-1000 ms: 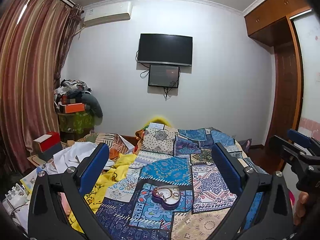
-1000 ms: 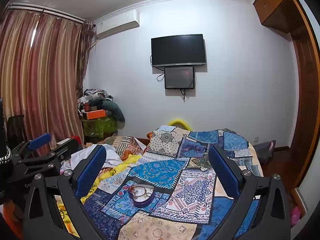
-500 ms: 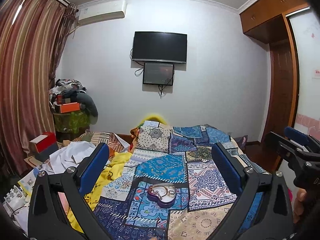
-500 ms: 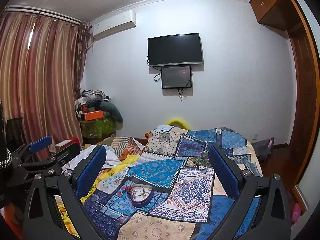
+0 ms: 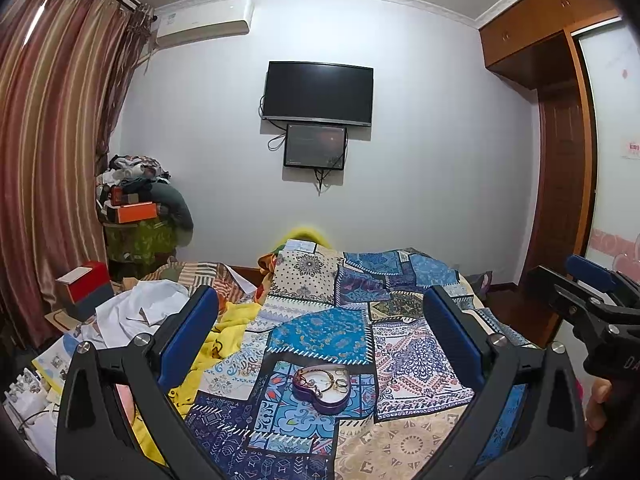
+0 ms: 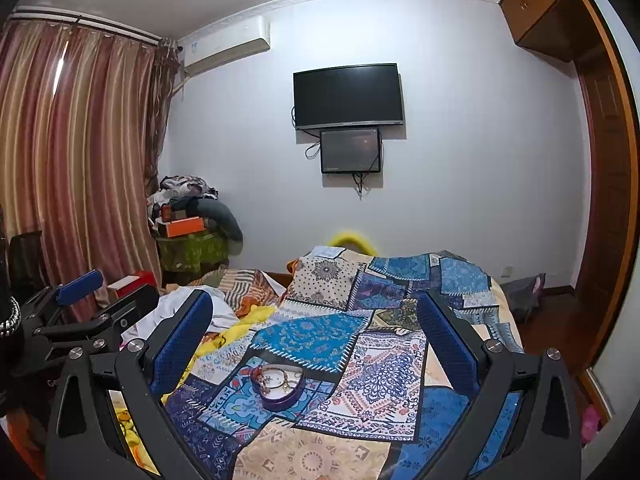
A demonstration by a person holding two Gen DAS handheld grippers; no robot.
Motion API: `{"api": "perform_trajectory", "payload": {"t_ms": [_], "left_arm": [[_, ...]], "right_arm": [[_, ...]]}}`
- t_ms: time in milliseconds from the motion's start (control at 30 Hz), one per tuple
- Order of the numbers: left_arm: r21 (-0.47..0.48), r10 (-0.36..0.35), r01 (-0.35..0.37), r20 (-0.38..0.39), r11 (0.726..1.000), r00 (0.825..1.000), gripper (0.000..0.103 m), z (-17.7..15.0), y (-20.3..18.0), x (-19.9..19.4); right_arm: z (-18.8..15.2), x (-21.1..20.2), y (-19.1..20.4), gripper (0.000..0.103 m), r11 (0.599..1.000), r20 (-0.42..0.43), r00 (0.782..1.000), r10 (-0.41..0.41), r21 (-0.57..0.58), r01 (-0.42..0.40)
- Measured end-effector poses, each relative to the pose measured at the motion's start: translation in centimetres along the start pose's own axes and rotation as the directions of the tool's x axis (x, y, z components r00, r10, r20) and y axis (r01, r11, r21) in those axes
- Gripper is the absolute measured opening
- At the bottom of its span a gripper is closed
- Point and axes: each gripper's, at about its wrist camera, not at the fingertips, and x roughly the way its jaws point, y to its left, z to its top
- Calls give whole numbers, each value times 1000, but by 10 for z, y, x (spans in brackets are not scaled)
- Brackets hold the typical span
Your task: Organize jewelry
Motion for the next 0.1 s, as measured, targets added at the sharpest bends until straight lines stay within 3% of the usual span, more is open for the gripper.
{"api": "perform_trajectory", "payload": {"t_ms": [100], "left_arm": [[1,4,-4,-1,1000,1000,103,-1,1,0]], "right_arm": [[0,1,1,101,1000,-3,1000,-1,0,1]]}}
